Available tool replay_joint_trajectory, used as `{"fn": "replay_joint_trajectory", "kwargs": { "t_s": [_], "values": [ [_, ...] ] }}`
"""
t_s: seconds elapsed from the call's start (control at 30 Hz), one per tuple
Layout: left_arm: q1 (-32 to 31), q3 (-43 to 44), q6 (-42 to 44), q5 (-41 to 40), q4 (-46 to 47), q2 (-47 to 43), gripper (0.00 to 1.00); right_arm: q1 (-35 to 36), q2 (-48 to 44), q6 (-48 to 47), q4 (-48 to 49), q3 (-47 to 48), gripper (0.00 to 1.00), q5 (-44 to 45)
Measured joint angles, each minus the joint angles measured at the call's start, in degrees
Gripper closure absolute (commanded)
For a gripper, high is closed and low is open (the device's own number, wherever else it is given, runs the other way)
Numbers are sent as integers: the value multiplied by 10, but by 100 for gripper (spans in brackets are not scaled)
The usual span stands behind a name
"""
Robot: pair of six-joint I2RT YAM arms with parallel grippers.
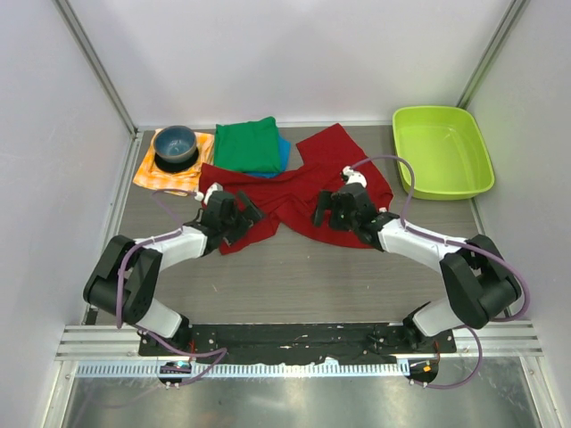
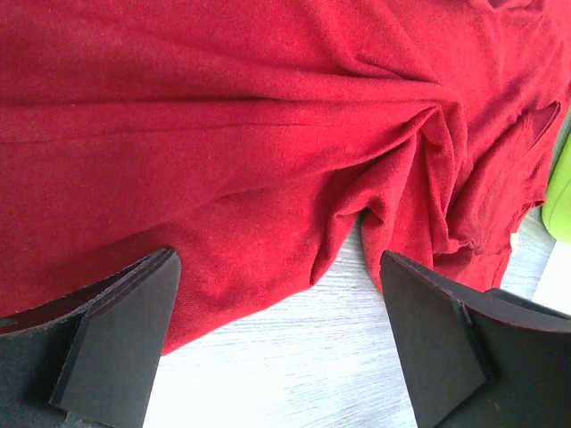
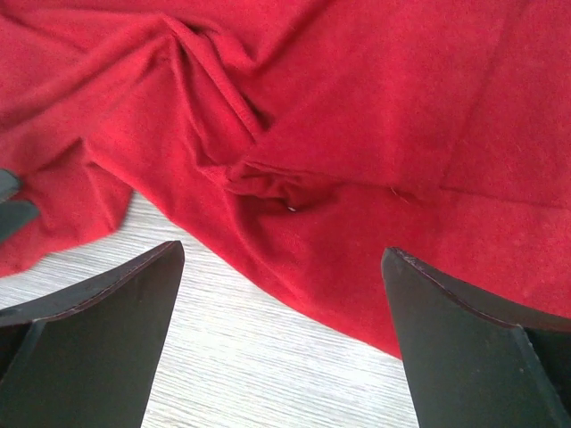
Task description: Fold and stack the t-shirts
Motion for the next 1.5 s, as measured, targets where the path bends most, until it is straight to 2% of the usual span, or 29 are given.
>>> {"fn": "replay_joint_trajectory", "kwargs": {
  "t_s": [0.4, 0.63, 0.87, 1.1, 1.5],
  "values": [
    [-1, 1, 10, -5, 20, 11, 0, -36, -26, 30, -29, -81, 0, 32],
    [-1, -51, 25, -9, 15, -47, 0, -47, -26, 46, -49, -87, 0, 49],
    [-1, -98, 48, -43, -78, -151, 0, -48, -28, 58, -99, -75, 0, 72],
    [1, -120, 68, -75, -150, -214, 0, -51, -43, 66, -161, -70, 0, 77],
    [58, -143, 101, -85, -205, -278, 0, -55, -156, 110, -335, -108, 0, 81]
  ]
}}
